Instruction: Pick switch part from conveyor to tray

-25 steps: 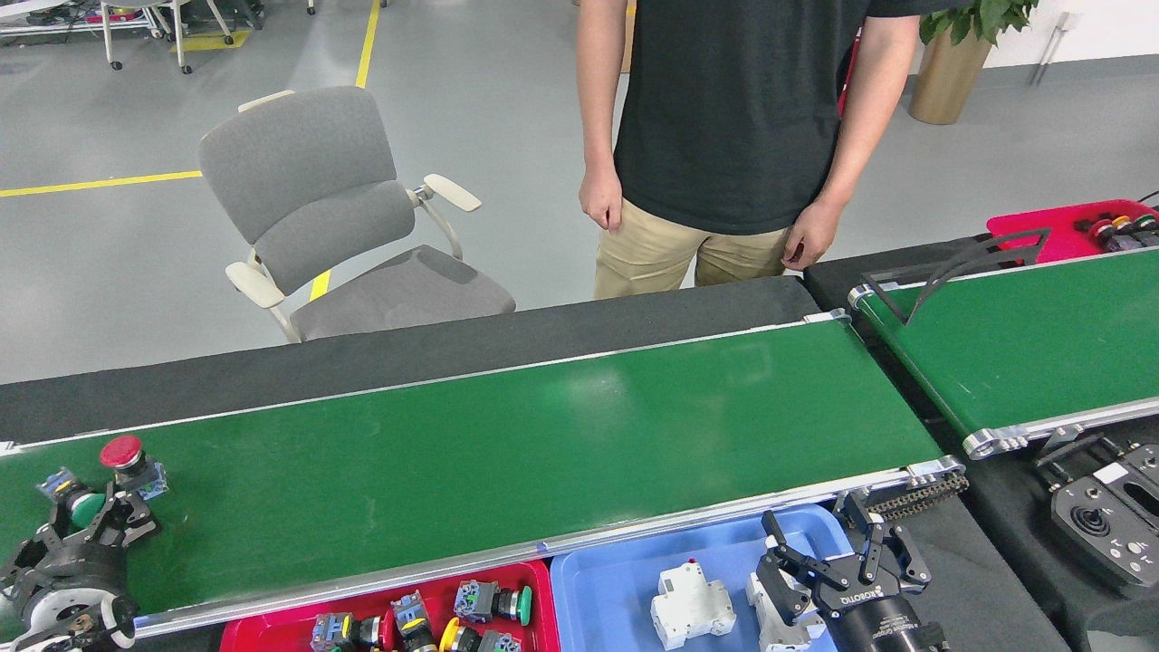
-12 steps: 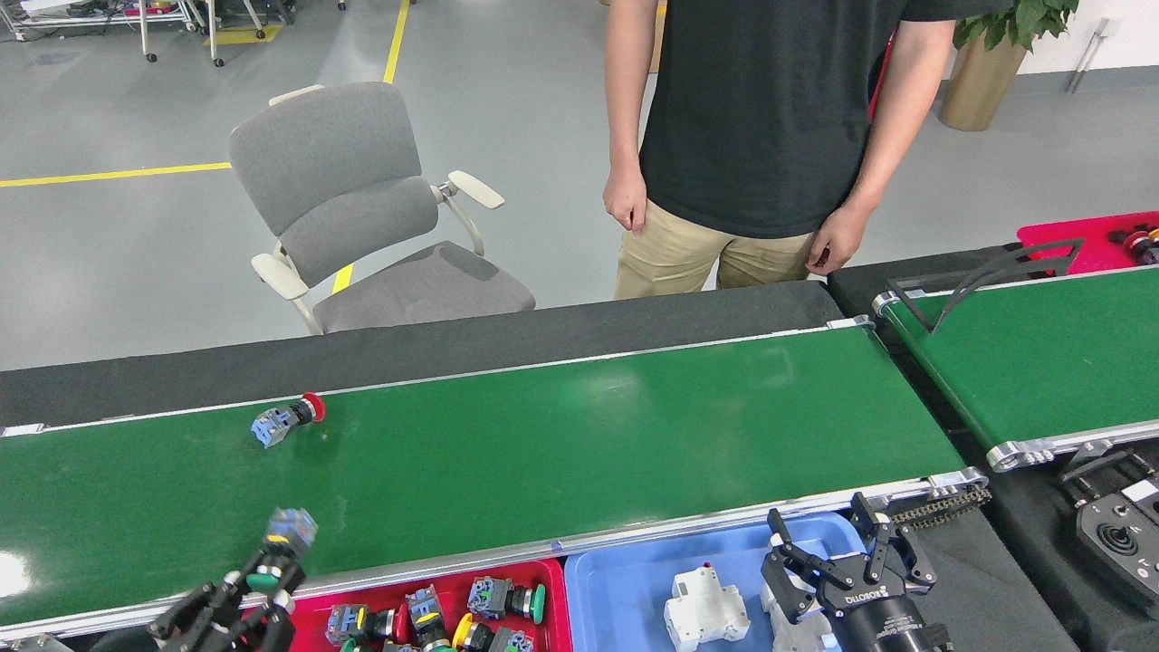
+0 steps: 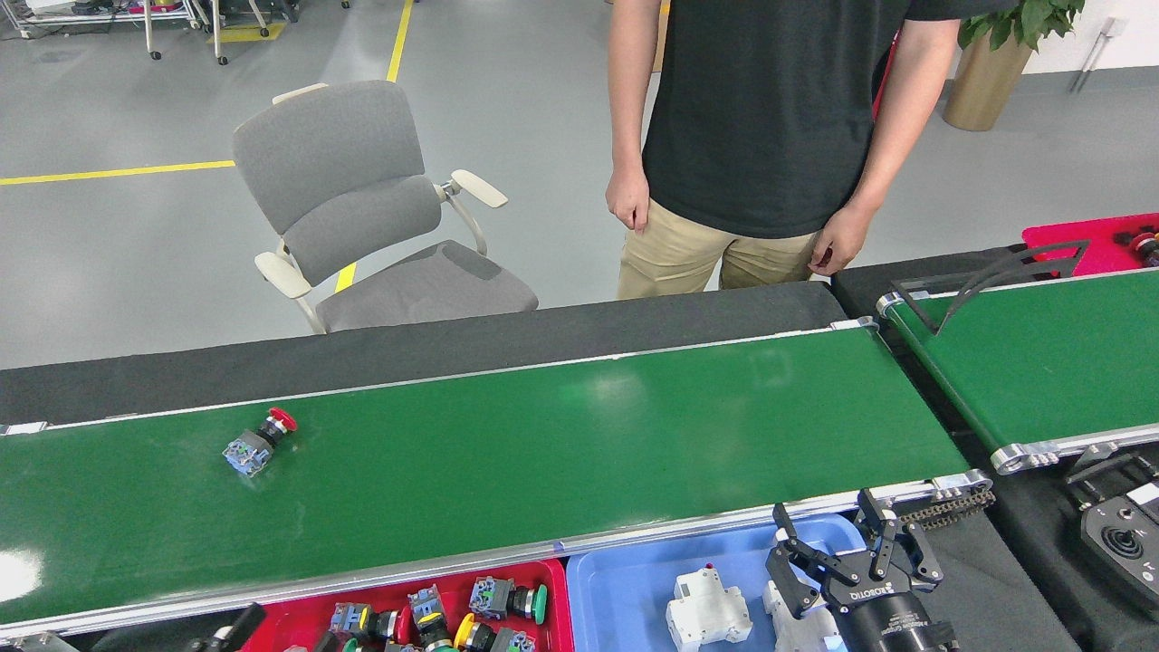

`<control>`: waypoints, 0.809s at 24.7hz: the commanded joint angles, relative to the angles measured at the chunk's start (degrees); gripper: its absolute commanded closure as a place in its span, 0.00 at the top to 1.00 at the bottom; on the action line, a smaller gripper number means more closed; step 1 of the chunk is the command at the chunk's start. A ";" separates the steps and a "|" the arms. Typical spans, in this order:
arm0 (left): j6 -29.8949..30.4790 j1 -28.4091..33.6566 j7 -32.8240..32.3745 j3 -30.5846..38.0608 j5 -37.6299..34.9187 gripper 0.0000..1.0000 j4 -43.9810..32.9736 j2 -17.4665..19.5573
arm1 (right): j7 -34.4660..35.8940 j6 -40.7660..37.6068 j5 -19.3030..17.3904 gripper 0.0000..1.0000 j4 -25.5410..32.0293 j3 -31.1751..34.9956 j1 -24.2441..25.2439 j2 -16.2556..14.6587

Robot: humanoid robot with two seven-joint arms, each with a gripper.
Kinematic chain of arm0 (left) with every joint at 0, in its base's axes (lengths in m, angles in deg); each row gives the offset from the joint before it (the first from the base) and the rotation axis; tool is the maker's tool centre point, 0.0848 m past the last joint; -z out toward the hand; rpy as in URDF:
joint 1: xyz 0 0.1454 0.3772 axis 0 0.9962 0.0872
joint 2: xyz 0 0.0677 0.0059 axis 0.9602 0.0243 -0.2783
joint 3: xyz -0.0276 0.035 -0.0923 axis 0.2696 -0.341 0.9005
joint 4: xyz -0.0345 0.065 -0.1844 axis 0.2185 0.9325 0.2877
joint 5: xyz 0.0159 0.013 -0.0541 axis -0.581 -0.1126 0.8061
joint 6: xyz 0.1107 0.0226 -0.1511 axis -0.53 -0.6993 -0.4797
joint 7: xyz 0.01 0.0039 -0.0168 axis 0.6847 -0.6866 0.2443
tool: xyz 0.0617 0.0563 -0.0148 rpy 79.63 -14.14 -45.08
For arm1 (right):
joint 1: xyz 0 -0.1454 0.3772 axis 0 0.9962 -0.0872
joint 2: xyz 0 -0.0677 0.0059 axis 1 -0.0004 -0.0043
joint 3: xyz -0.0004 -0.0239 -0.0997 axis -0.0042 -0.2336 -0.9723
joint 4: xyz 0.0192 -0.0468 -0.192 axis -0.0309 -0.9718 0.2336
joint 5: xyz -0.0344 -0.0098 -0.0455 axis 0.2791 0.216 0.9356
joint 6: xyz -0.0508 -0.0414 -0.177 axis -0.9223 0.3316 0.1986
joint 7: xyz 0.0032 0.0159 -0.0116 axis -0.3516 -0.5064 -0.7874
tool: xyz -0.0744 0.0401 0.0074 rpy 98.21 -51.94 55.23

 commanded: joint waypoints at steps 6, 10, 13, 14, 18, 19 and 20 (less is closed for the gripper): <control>-11.85 -0.23 0.96 2.62 -4.15 0.99 0.38 3.58 | -0.07 0.09 -0.08 1.00 0.74 0.34 -0.15 0.25; -11.76 -0.23 1.05 2.71 -4.59 0.99 0.55 4.99 | -0.07 0.09 0.01 1.00 0.83 0.26 -0.15 0.33; -11.58 0.21 1.05 3.14 -4.15 0.99 0.55 5.16 | -0.07 0.09 0.01 1.00 0.83 0.26 -0.23 0.33; -10.27 0.56 0.96 3.23 -4.15 0.99 0.55 5.07 | -0.07 0.09 0.01 1.00 0.83 0.26 -0.23 0.33; -6.22 1.97 0.96 4.90 -4.15 0.99 0.55 4.81 | -0.07 0.09 0.01 1.00 0.92 0.26 -0.15 0.51; -5.69 1.97 0.96 5.34 -4.15 0.99 0.55 4.72 | -0.07 0.09 0.01 1.00 0.92 0.26 -0.15 0.77; -5.52 1.97 0.96 5.61 -4.15 0.99 0.64 4.81 | -0.07 0.09 0.01 1.00 0.92 0.26 -0.15 0.77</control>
